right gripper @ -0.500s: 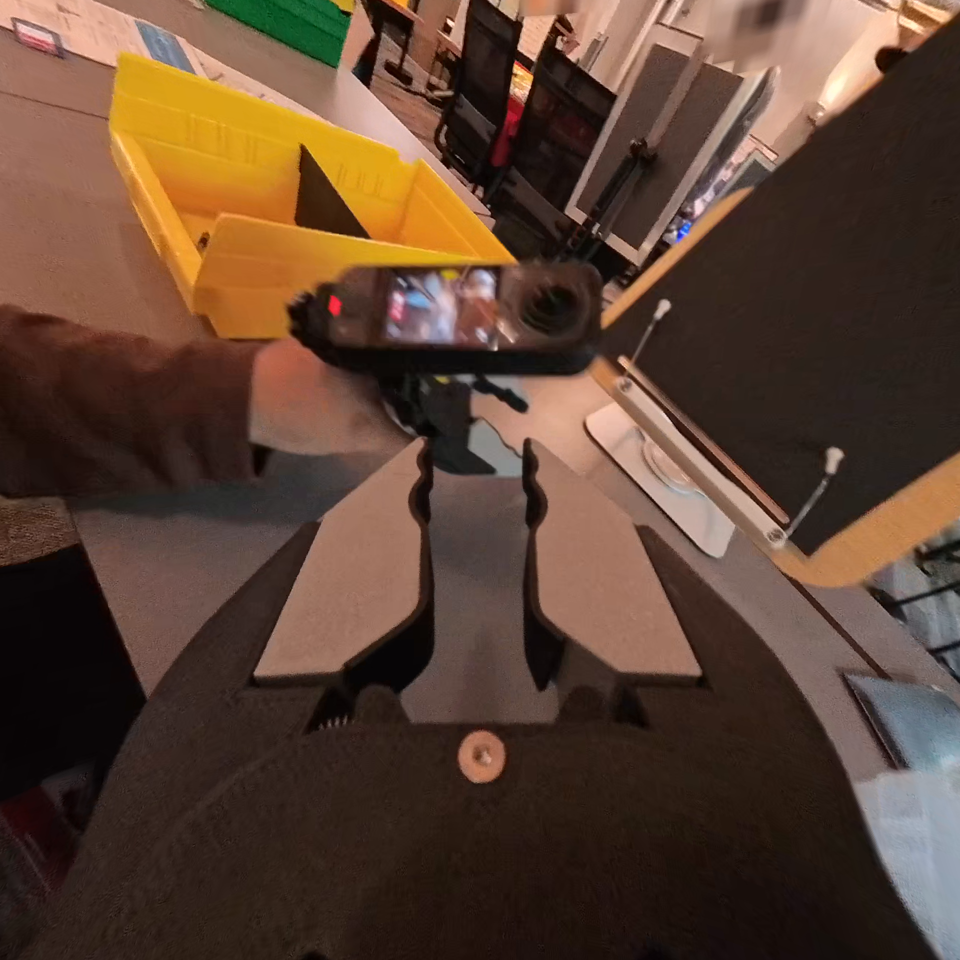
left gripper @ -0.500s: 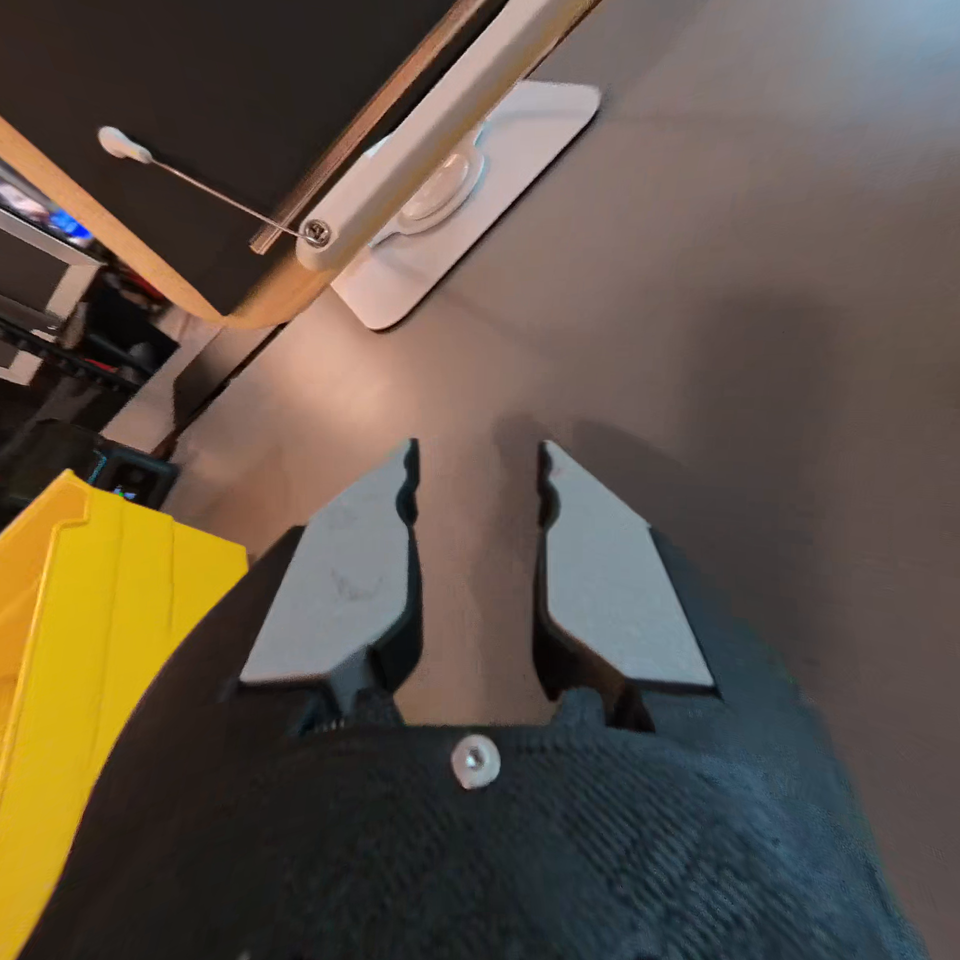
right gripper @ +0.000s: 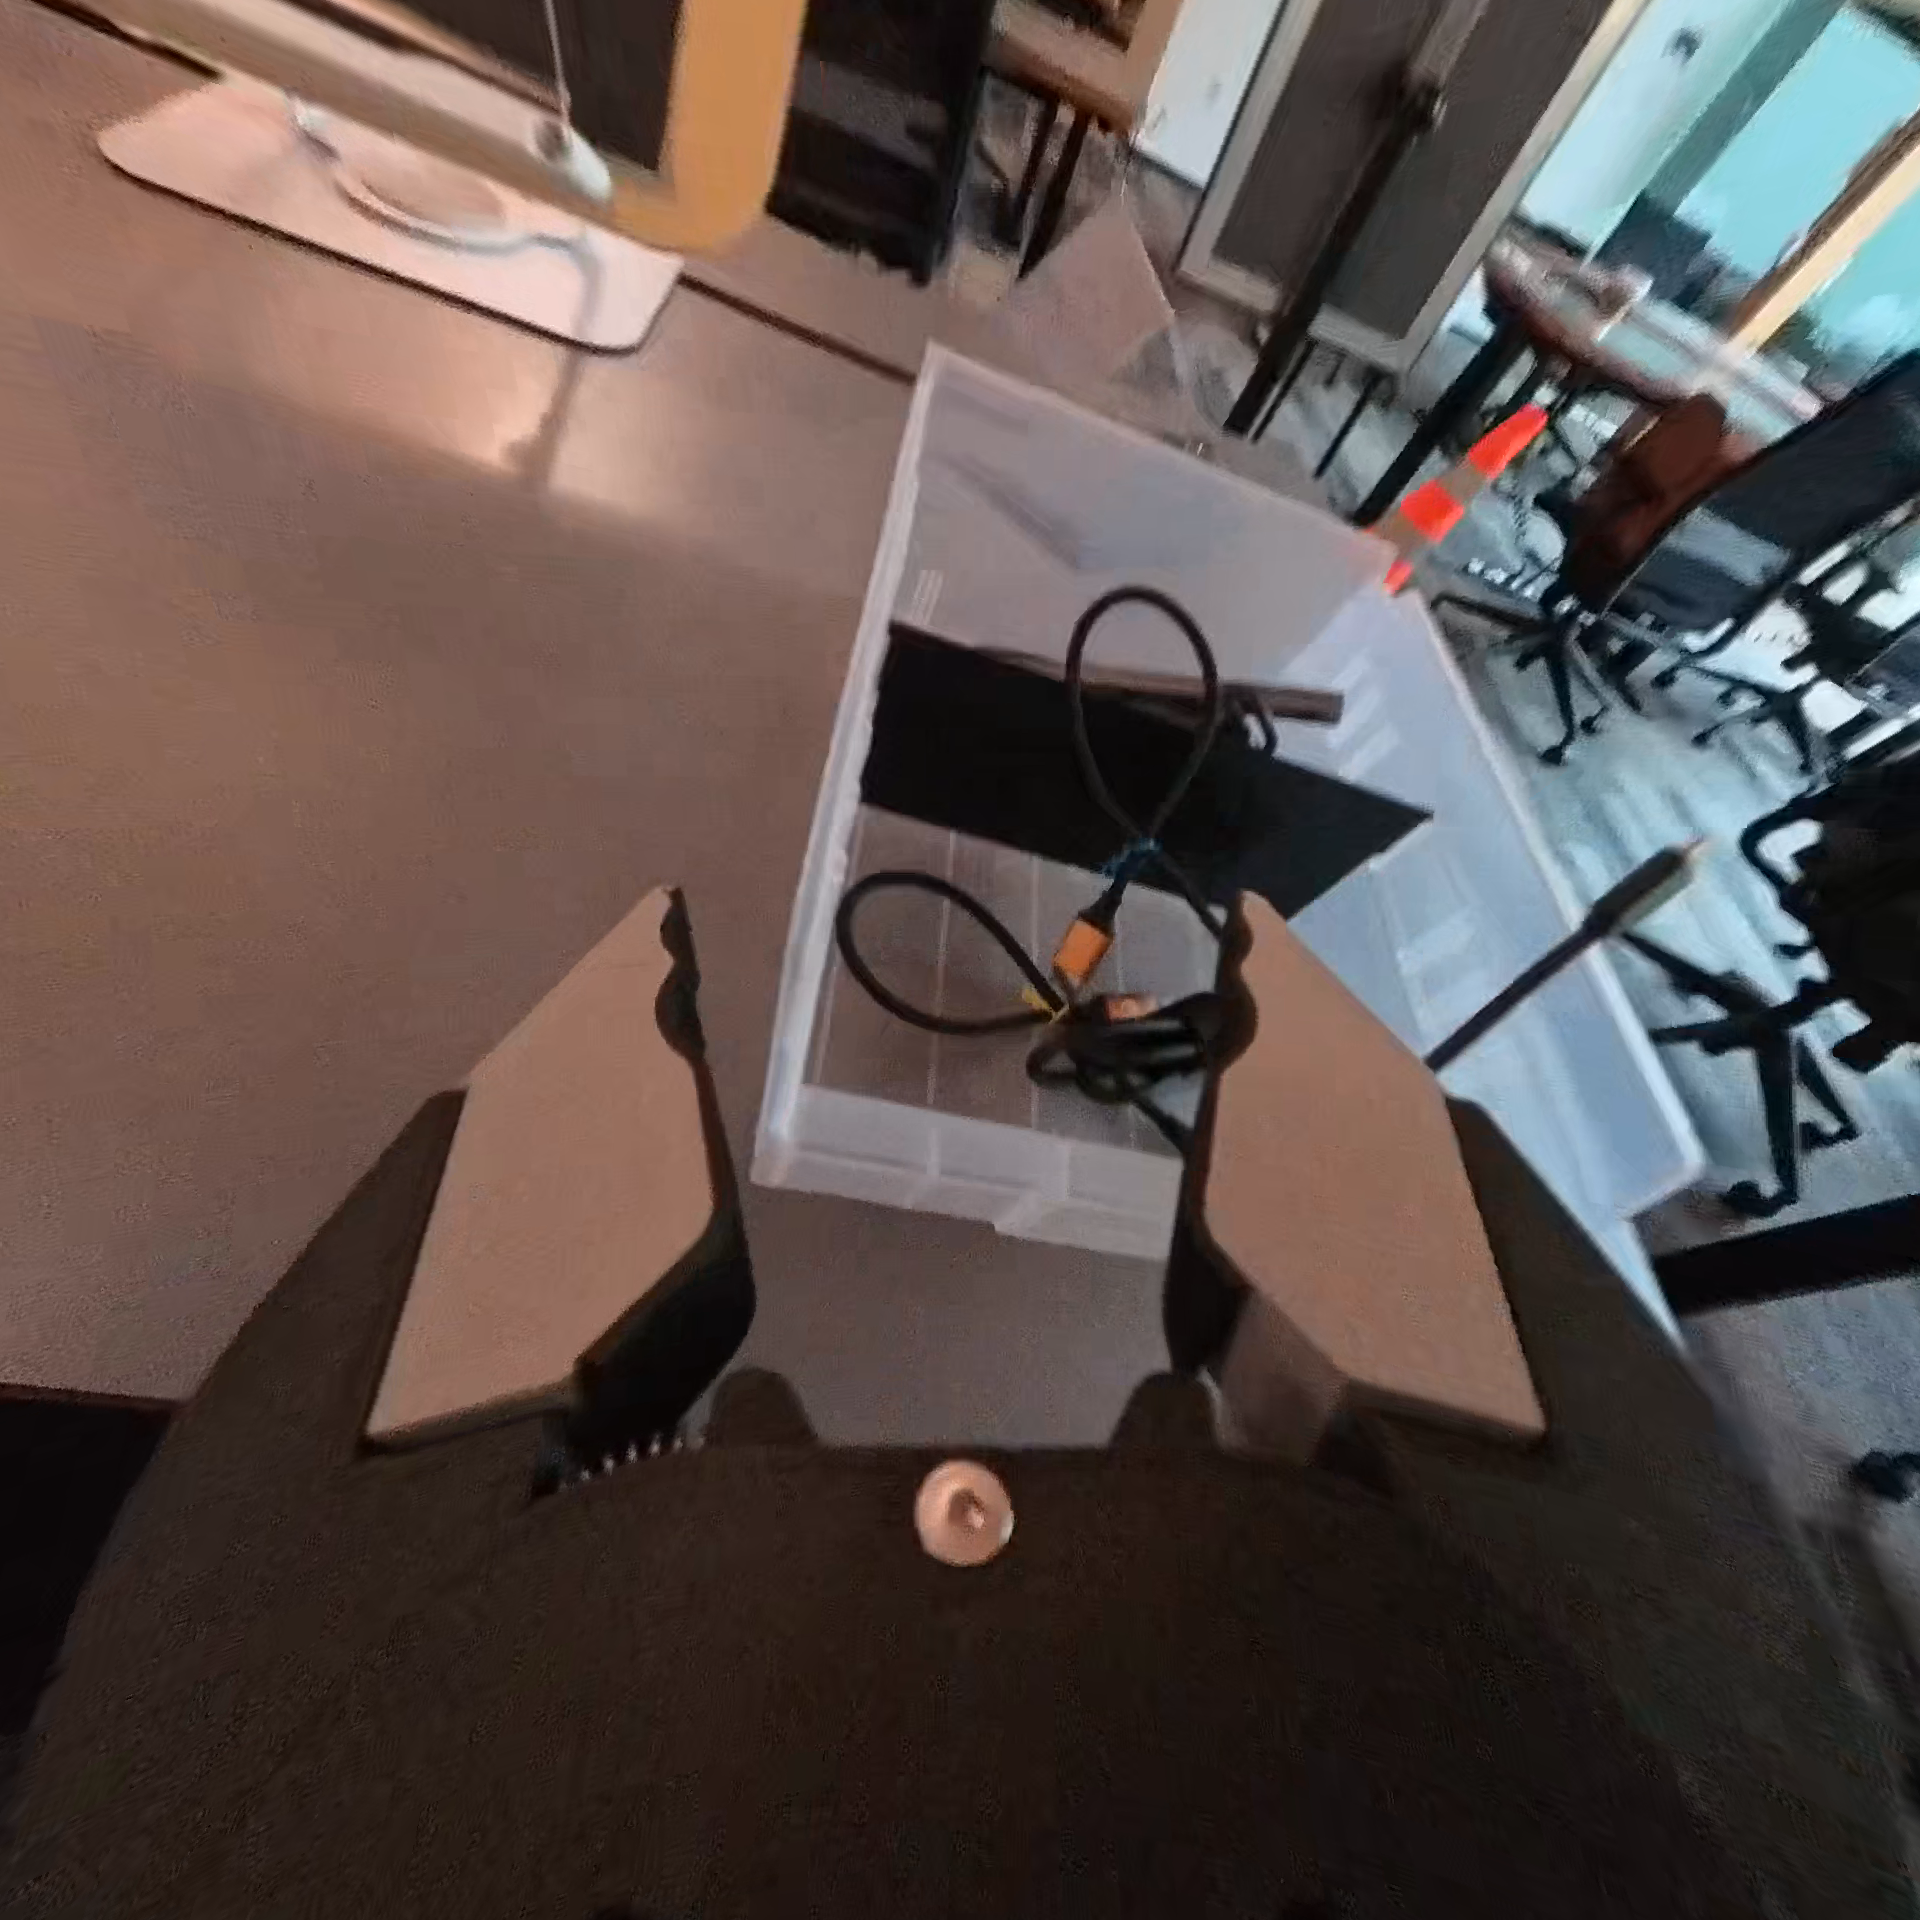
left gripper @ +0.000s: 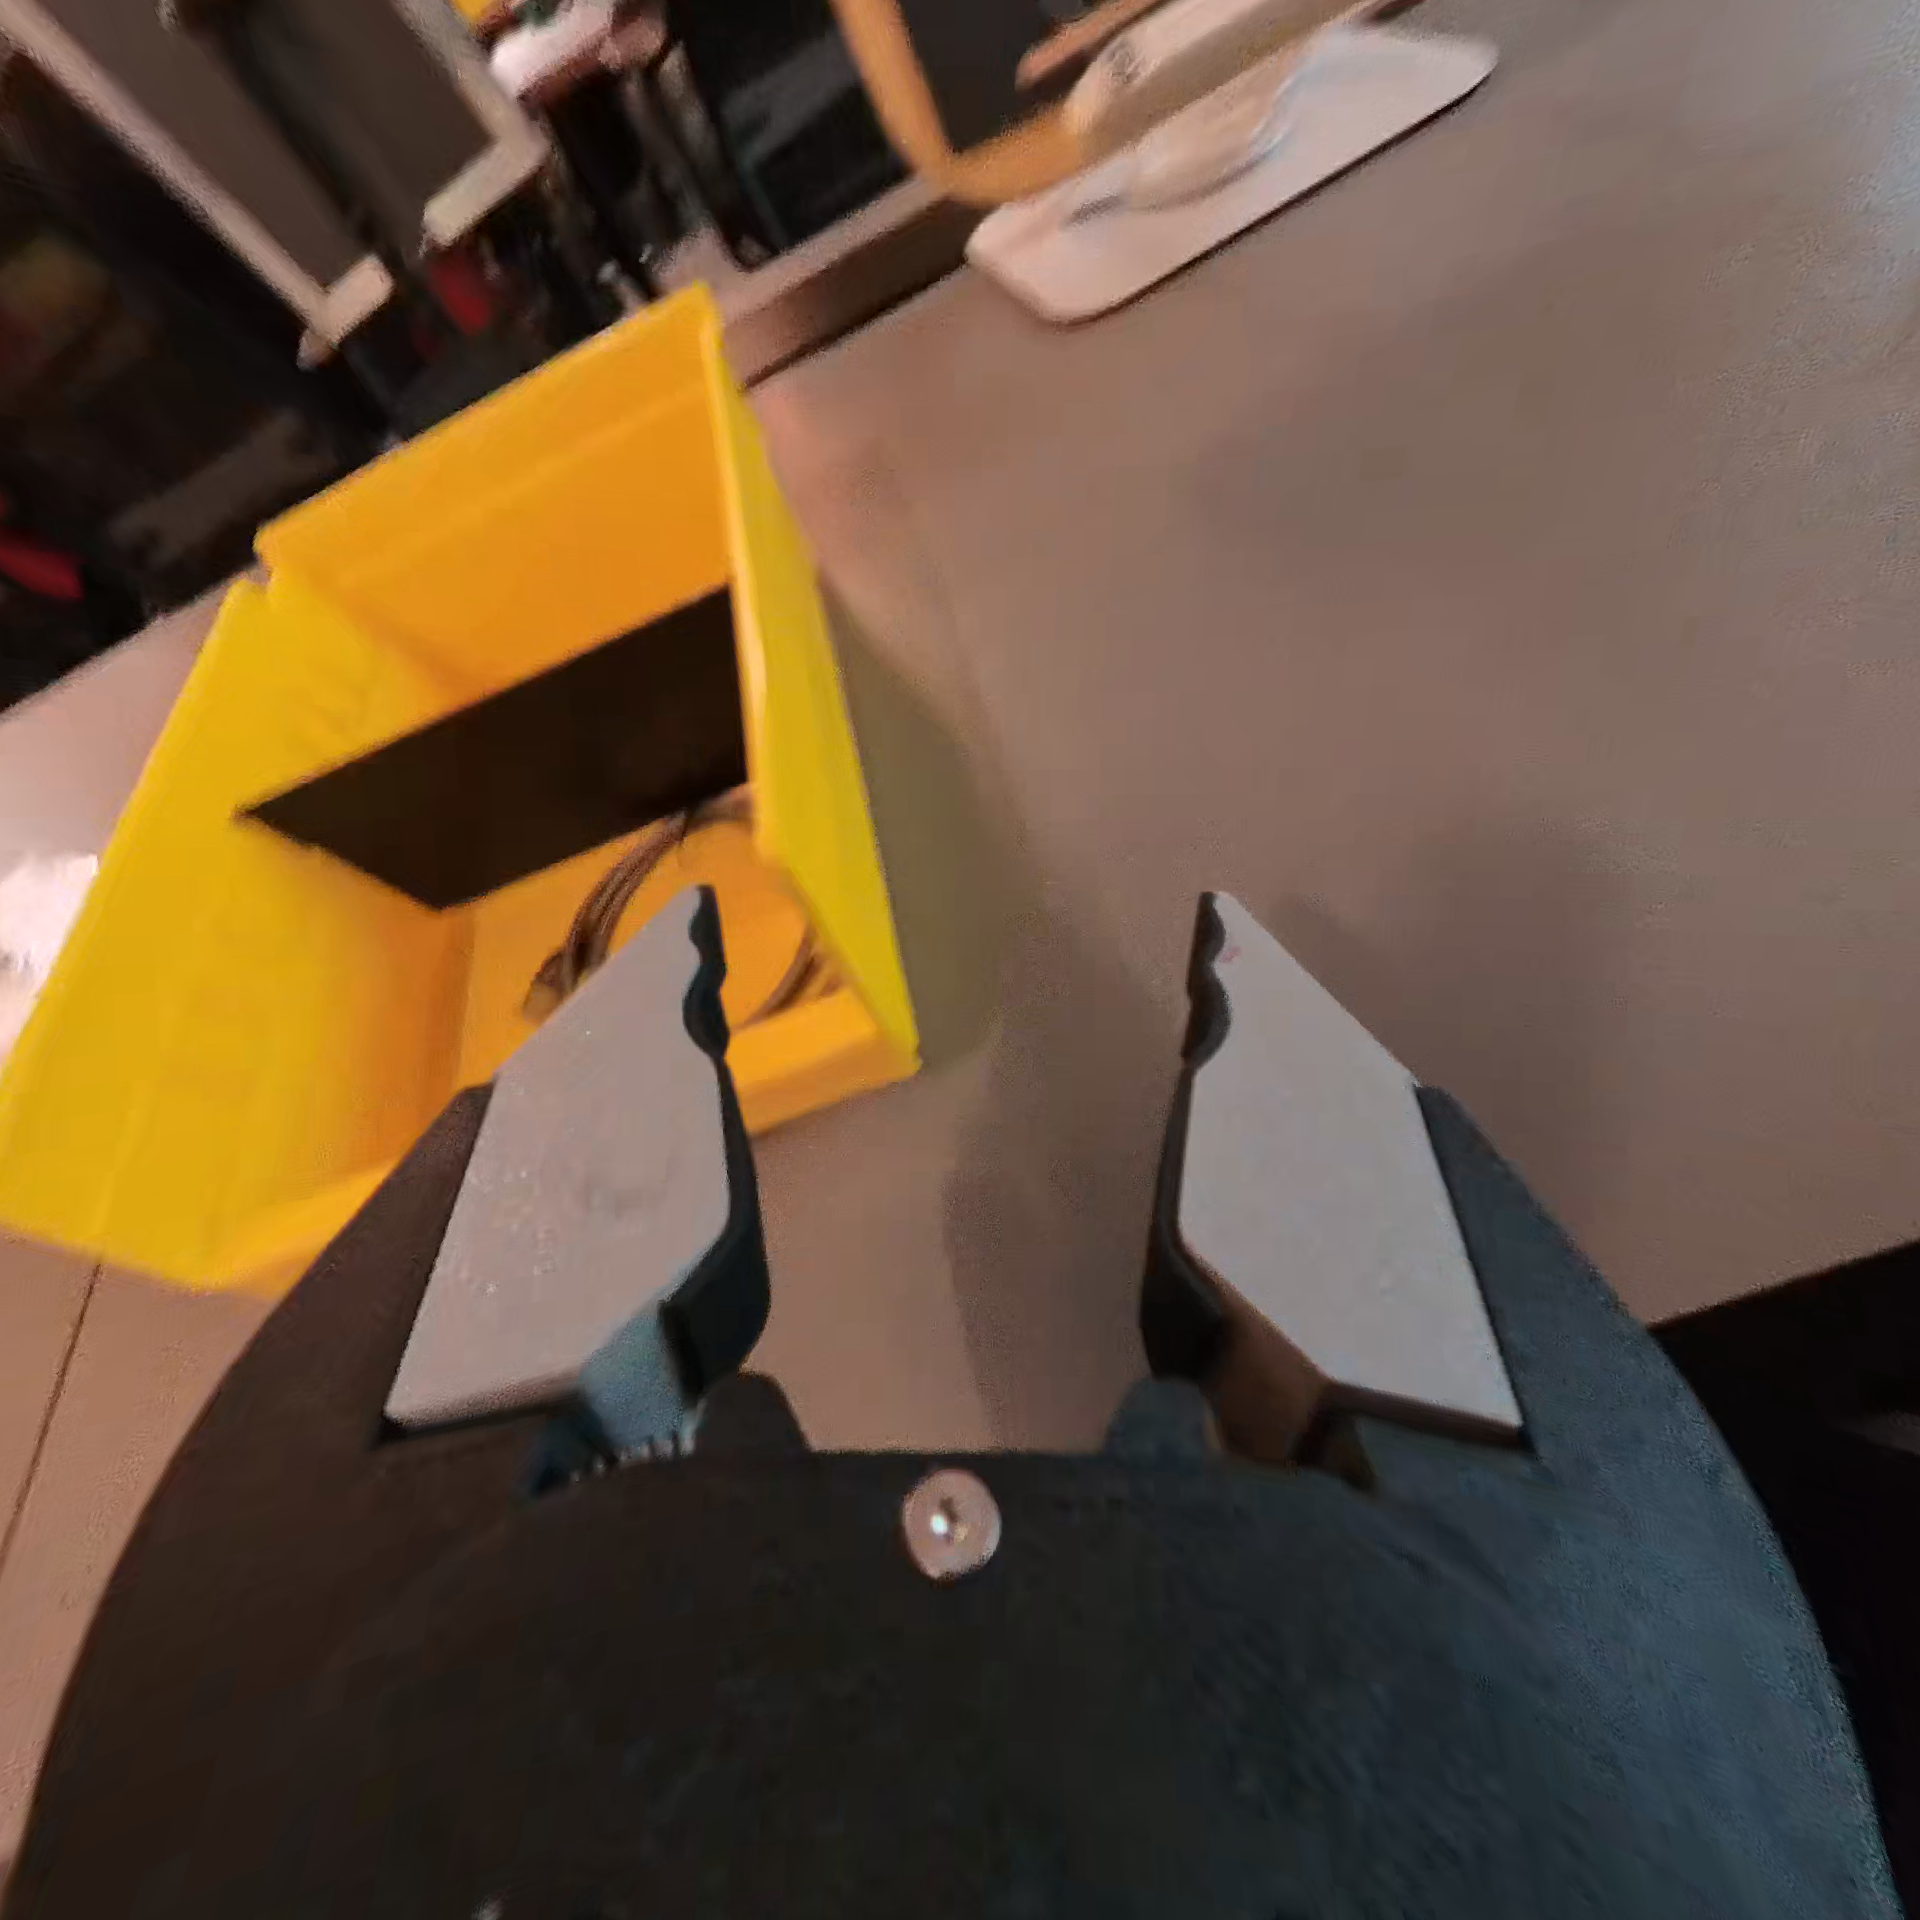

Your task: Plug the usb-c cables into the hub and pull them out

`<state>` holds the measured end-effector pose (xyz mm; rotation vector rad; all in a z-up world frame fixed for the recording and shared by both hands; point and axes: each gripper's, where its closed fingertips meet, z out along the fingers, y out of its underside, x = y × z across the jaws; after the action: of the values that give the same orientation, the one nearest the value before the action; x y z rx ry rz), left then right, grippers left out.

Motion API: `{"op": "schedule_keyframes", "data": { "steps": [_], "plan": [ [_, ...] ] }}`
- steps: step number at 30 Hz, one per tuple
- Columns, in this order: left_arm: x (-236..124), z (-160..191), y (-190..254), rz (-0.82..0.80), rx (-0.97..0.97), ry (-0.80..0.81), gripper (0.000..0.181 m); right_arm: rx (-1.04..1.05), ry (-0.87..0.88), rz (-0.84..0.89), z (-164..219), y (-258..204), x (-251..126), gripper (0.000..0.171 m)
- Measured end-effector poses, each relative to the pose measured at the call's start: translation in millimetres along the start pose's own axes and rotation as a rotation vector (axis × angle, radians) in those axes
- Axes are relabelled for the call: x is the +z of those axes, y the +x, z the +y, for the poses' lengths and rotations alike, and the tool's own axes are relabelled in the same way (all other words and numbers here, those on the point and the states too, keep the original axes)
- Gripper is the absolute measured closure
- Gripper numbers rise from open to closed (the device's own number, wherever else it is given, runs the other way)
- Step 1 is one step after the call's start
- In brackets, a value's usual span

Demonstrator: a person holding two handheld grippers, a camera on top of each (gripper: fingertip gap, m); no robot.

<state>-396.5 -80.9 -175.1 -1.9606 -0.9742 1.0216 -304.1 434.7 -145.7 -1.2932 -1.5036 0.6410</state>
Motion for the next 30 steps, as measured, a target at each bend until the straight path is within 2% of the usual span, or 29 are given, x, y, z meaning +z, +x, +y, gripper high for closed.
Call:
{"op": "schedule_keyframes", "data": {
  "steps": [1, 4, 5, 6, 8, 9, 10, 13, 16, 20, 23, 25, 27, 30],
  "plan": [
    [1.8, 10.3, -9.0, -0.029, -0.031, -0.014, 0.093, 0.029, -0.028, -0.018, 10.9, 1.0, 5.4, 0.073],
    [14.4, 20.2, -26.5, -0.072, -0.105, -0.014, 0.09, 0.076, -0.071, -0.096, 30.3, -10.5, 24.7, 0.078],
    [23.3, 20.0, -28.9, -0.07, -0.12, -0.017, 0.092, 0.072, -0.075, -0.114, 32.4, -14.8, 31.0, 0.091],
    [34.0, 20.0, -28.5, -0.056, -0.123, -0.03, 0.108, 0.061, -0.075, -0.131, 32.8, -19.0, 37.0, 0.113],
    [56.2, 22.7, -31.7, -0.071, -0.081, -0.065, 0.14, 0.022, -0.067, -0.153, 27.9, -26.4, 46.9, 0.133],
    [61.3, 20.3, -39.0, -0.118, -0.013, -0.06, 0.157, 0.013, -0.062, -0.175, 22.5, -32.6, 50.0, 0.154],
    [65.0, 16.3, -39.7, -0.115, 0.008, -0.044, 0.177, 0.025, -0.075, -0.175, 18.8, -36.9, 53.0, 0.158],
    [59.9, 4.7, -58.0, -0.105, -0.089, 0.011, 0.178, 0.08, -0.124, -0.173, 7.7, -60.8, 58.7, 0.157],
    [28.5, -26.4, -87.0, -0.103, -0.206, 0.096, 0.178, 0.092, -0.1, -0.264, -17.3, -129.9, 50.0, 0.151],
    [-22.6, -82.2, -108.8, -0.155, -0.205, 0.253, 0.177, 0.069, -0.033, -0.441, -70.8, -273.4, 33.3, 0.142],
    [-63.0, -130.5, -106.9, -0.176, -0.172, 0.373, 0.177, 0.117, 0.051, -0.648, -128.4, -399.6, 12.6, 0.124],
    [-83.5, -155.6, -101.5, -0.169, -0.15, 0.419, 0.177, 0.078, 0.121, -0.707, -165.0, -457.1, -11.3, 0.114],
    [-93.5, -171.6, -89.3, -0.144, -0.114, 0.452, 0.177, 0.065, 0.192, -0.749, -195.1, -479.7, -42.1, 0.113],
    [-90.0, -181.9, -52.5, -0.06, -0.088, 0.481, 0.177, 0.098, 0.3, -0.814, -219.5, -456.8, -87.2, 0.112]
  ]
}}
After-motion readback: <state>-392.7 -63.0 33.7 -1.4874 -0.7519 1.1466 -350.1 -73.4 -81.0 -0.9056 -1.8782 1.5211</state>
